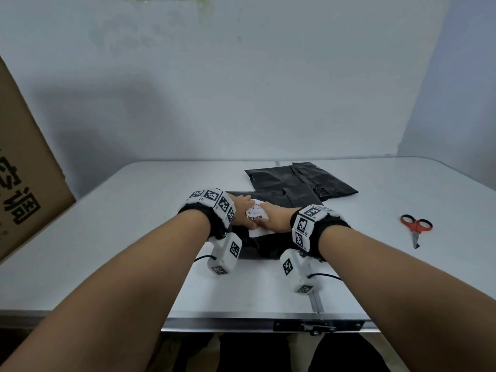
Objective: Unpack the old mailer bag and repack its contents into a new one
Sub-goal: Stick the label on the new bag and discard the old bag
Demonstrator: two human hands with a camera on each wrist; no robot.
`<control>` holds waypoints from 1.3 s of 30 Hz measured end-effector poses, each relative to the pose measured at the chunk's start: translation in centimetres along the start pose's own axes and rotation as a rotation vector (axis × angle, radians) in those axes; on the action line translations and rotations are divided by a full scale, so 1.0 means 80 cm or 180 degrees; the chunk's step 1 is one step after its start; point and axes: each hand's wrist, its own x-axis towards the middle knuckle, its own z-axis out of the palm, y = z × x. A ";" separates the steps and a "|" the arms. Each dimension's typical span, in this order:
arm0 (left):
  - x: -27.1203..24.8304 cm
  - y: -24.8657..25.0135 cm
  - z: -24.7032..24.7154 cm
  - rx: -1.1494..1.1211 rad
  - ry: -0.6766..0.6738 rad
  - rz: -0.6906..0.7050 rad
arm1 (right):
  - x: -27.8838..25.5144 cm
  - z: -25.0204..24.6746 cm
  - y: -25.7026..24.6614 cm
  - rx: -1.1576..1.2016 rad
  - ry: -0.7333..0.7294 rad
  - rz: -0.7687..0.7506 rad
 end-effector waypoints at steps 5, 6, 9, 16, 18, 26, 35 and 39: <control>-0.001 -0.006 0.009 -0.0124 -0.0022 -0.0130 | -0.006 0.006 0.018 -0.0117 0.0092 0.0443; -0.001 -0.006 0.012 -0.0204 -0.0009 -0.0212 | -0.011 0.005 0.021 -0.0190 0.0087 0.0547; -0.005 -0.013 0.017 -0.0686 0.0094 -0.0554 | -0.020 -0.008 0.035 -0.0130 0.0242 0.0587; -0.018 -0.044 0.034 -0.2697 0.0291 -0.0993 | -0.052 -0.033 0.095 0.0454 0.0712 0.1133; -0.017 -0.035 0.039 -0.3131 0.0277 -0.0901 | -0.058 -0.032 0.105 0.0659 0.0687 0.1129; -0.013 0.001 0.029 -0.3712 0.0558 -0.0526 | -0.079 -0.025 0.116 0.1153 0.1151 0.0601; 0.002 -0.062 0.032 -0.3973 0.1606 -0.1150 | -0.049 -0.038 0.071 0.1929 0.1266 0.0070; 0.011 -0.101 0.064 -0.3714 0.1556 -0.1592 | -0.014 -0.021 0.036 0.1989 0.1011 0.0073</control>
